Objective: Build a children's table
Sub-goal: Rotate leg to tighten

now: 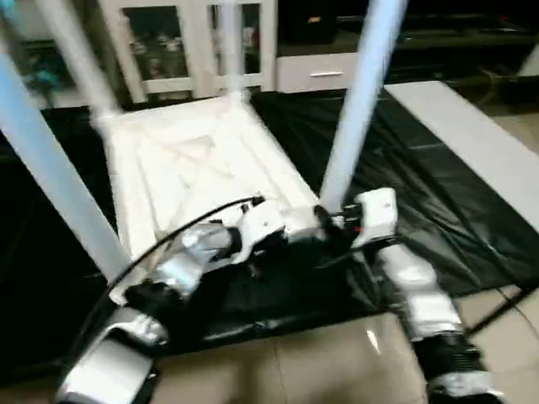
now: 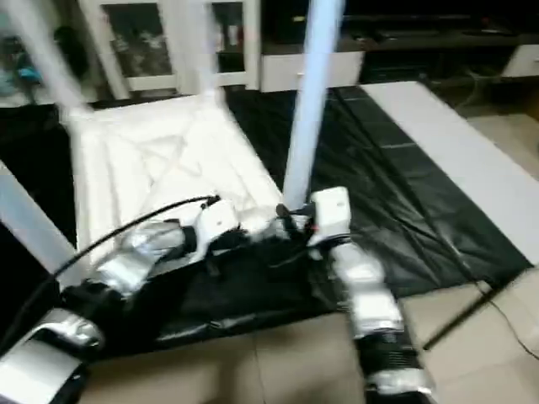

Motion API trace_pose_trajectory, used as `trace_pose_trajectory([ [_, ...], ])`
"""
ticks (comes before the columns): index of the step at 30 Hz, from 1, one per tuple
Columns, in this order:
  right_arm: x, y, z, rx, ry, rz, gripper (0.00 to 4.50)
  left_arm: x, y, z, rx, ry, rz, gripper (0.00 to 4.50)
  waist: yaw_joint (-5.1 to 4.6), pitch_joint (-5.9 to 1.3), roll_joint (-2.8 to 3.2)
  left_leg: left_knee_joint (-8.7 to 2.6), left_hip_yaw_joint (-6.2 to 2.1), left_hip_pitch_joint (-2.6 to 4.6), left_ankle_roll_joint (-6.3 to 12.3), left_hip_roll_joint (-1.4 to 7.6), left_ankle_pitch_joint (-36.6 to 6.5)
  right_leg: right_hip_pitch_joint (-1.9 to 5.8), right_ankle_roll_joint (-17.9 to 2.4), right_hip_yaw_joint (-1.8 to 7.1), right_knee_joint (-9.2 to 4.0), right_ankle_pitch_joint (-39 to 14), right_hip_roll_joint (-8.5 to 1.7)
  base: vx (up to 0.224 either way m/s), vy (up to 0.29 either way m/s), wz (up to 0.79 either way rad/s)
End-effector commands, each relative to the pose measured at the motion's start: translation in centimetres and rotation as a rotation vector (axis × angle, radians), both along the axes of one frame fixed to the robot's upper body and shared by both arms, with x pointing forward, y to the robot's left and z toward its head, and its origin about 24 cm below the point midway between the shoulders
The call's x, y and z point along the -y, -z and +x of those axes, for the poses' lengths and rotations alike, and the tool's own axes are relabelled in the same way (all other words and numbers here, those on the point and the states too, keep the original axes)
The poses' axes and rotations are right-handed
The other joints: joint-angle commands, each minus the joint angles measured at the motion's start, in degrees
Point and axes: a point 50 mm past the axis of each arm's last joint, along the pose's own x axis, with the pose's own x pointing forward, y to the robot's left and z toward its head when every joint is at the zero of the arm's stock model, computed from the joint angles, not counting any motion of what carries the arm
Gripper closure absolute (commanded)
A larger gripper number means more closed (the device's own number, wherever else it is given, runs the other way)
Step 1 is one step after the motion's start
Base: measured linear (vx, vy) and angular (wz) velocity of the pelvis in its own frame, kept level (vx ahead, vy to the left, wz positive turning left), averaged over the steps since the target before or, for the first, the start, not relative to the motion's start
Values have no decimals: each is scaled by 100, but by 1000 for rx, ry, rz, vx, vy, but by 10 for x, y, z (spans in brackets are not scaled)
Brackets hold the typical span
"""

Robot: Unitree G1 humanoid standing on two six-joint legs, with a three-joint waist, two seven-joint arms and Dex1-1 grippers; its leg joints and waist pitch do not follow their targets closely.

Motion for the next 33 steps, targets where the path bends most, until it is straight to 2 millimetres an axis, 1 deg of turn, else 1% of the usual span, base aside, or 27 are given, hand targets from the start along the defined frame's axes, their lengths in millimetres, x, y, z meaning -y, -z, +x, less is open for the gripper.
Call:
trace_pose_trajectory([
  [1,9,-7,-5,10,-80,-12,11,3,15,-21,-109,162,2,450,58,-303,-49,-302,64,56,575,131,-933,220,-1369,127,-308,-647,-112,67,-10,4],
  [2,12,-8,-9,9,-144,-34,4,0,17,-24,-131,194,18,450,71,-302,-42,-286,75,51,613,127,-825,227,-1415,125,-273,-430,-92,105,-4,5],
  [3,15,-9,-14,4,-211,-56,4,-3,17,-27,-148,216,31,450,122,-314,-26,-261,89,64,674,137,-582,241,-1481,120,-223,-1,-78,74,3,3],
  [4,17,-9,-24,-25,-344,-77,4,-6,18,-30,-175,254,43,450,135,-313,-17,-253,96,47,713,129,-522,266,-1532,111,-187,250,-61,62,34,0],
  [6,18,-9,-35,-63,-470,-82,4,-10,18,-35,-218,289,48,450,160,-307,-33,-253,101,73,731,148,-589,274,-1535,109,-192,274,-66,23,26,-1],
  [7,20,-9,-41,-86,-535,-85,4,-12,18,-39,-257,324,48,450,154,-315,-56,-236,120,53,781,138,-546,295,-1594,119,-169,368,-90,0,0,0],
  [8,21,-9,-45,-100,-571,-86,4,-13,17,-42,-284,348,47,450,150,-309,-54,-243,115,48,777,142,-578,298,-1600,114,-167,286,-95,0,0,0],
  [9,21,-9,-45,-100,-571,-86,4,-13,17,-42,-284,348,47,450,150,-299,-52,-243,134,62,758,146,-659,279,-1594,120,-193,101,-105,0,0,0],
  [10,22,-9,-51,-133,-649,-84,4,-18,17,-48,-343,396,63,450,138,-294,-68,-256,141,71,706,163,-807,276,-1602,119,-207,-122,-113,0,0,0],
  [11,22,-10,-53,-143,-667,-80,4,-19,17,-49,-354,404,66,450,154,-290,-59,-264,135,75,679,167,-851,288,-1588,115,-207,-215,-104,0,0,0],
  [12,21,-10,-56,-162,-701,-71,4,-20,16,-50,-372,417,71,450,162,-284,-58,-266,140,77,674,178,-875,278,-1573,121,-216,-293,-112,0,0,0],
  [13,21,-12,-58,-170,-737,-77,4,-22,16,-51,-383,423,80,450,179,-265,-54,-282,152,87,594,190,-1001,262,-1542,127,-234,-517,-115,0,0,0],
  [14,20,-12,-58,-169,-744,-86,4,-23,15,-51,-383,423,85,450,181,-265,-62,-281,152,86,569,191,-1044,257,-1522,127,-239,-591,-117,0,0,0],
  [15,20,-12,-58,-167,-746,-97,4,-23,15,-51,-383,423,86,450,184,-257,-57,-290,151,88,510,191,-1112,242,-1471,135,-258,-759,-129,0,0,0],
  [16,20,-12,-58,-167,-746,-97,4,-23,15,-51,-383,423,86,450,178,-253,-59,-295,145,76,467,187,-1154,241,-1446,135,-264,-848,-134,0,0,0],
  [18,19,-12,-57,-174,-756,-103,4,-22,14,-51,-381,422,86,450,140,-248,-85,-317,124,65,322,172,-1305,242,-1332,143,-287,-1125,-138,0,0,0],
  [19,19,-11,-58,-179,-766,-107,4,-22,13,-51,-378,420,85,450,126,-251,-78,-313,118,67,296,171,-1323,240,-1314,146,-288,-1133,-140,0,0,0],
  [20,19,-11,-59,-189,-781,-110,20,-21,13,-51,-378,419,84,450,120,-251,-77,-314,117,67,291,169,-1320,237,-1307,146,-290,-1120,-137,0,0,0],
  [21,19,-10,-61,-201,-802,-122,31,-21,12,-51,-371,414,84,450,114,-257,-88,-307,117,69,302,166,-1265,239,-1314,146,-280,-1020,-128,0,0,0],
  [23,20,-9,-63,-218,-824,-131,31,-21,12,-51,-371,410,85,450,114,-267,-92,-288,120,68,357,163,-1151,254,-1356,145,-258,-807,-121,0,0,0],
  [25,22,-7,-66,-242,-852,-151,61,-22,12,-51,-369,407,93,450,124,-281,-91,-258,133,67,473,157,-950,258,-1434,143,-233,-538,-123,0,0,0],
  [26,22,-7,-66,-242,-852,-151,61,-22,12,-51,-369,407,93,450,127,-285,-93,-252,135,68,496,157,-906,260,-1455,141,-225,-481,-121,0,0,0],
  [27,23,-6,-68,-251,-862,-166,73,-22,12,-50,-368,406,94,450,129,-285,-90,-245,136,60,534,154,-854,266,-1482,138,-218,-424,-122,0,0,0],
  [28,24,-5,-68,-258,-869,-176,80,-22,12,-50,-368,405,95,450,133,-283,-85,-246,136,65,545,159,-865,264,-1495,132,-221,-451,-118,0,0,0],
  [29,25,-4,-69,-263,-872,-183,100,-22,12,-50,-365,402,97,450,133,-283,-96,-244,136,65,545,159,-870,266,-1501,131,-220,-477,-116,0,0,0],
  [30,26,-4,-69,-263,-871,-183,100,-22,12,-50,-363,401,97,450,134,-281,-94,-246,134,62,543,160,-878,268,-1501,132,-220,-499,-120,0,0,0],
  [33,26,-4,-68,-262,-866,-181,121,-22,11,-50,-362,397,97,450,133,-281,-104,-246,133,65,535,163,-938,264,-1493,134,-226,-596,-123,0,0,0],
])
